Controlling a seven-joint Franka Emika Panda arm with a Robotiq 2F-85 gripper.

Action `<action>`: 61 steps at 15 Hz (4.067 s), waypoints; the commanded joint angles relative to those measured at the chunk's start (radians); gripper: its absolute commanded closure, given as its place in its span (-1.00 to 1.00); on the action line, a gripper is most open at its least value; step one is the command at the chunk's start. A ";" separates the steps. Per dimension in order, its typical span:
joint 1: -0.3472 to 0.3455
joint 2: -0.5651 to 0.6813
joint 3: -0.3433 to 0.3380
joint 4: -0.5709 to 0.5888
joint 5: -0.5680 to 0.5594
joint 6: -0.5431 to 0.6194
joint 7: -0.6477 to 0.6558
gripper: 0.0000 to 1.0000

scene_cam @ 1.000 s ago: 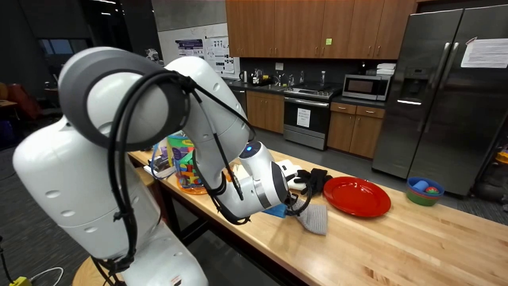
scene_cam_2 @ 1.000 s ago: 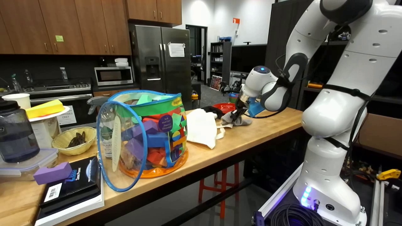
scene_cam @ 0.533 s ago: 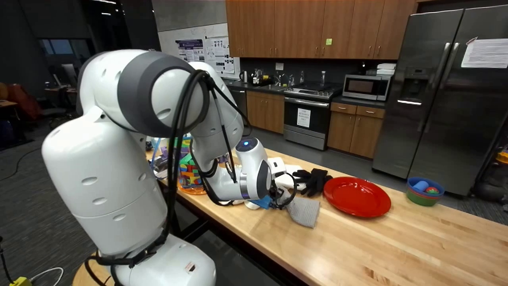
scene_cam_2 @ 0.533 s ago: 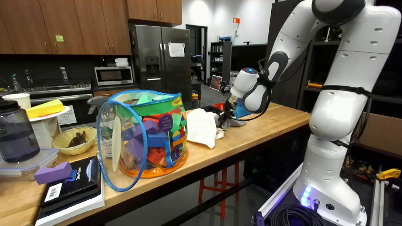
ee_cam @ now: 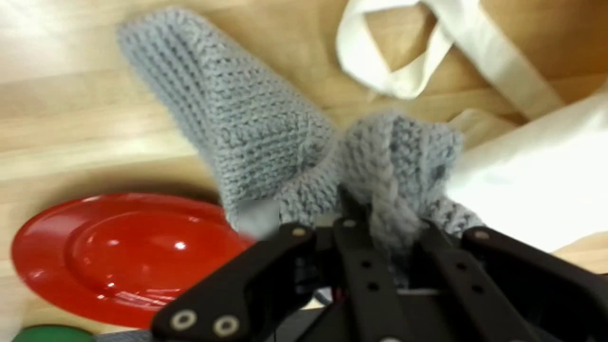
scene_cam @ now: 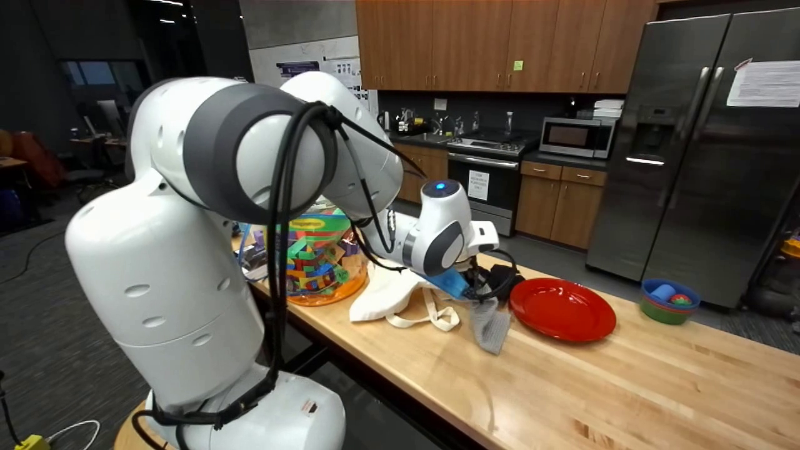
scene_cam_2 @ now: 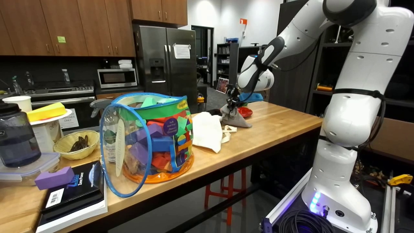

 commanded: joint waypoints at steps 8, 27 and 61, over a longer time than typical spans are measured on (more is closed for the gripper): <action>-0.429 0.154 0.087 0.257 -0.036 -0.090 -0.003 0.93; -0.488 -0.093 0.147 -0.284 -0.075 0.023 -0.165 0.93; -0.071 -0.140 0.426 -0.206 0.035 0.013 -0.358 0.93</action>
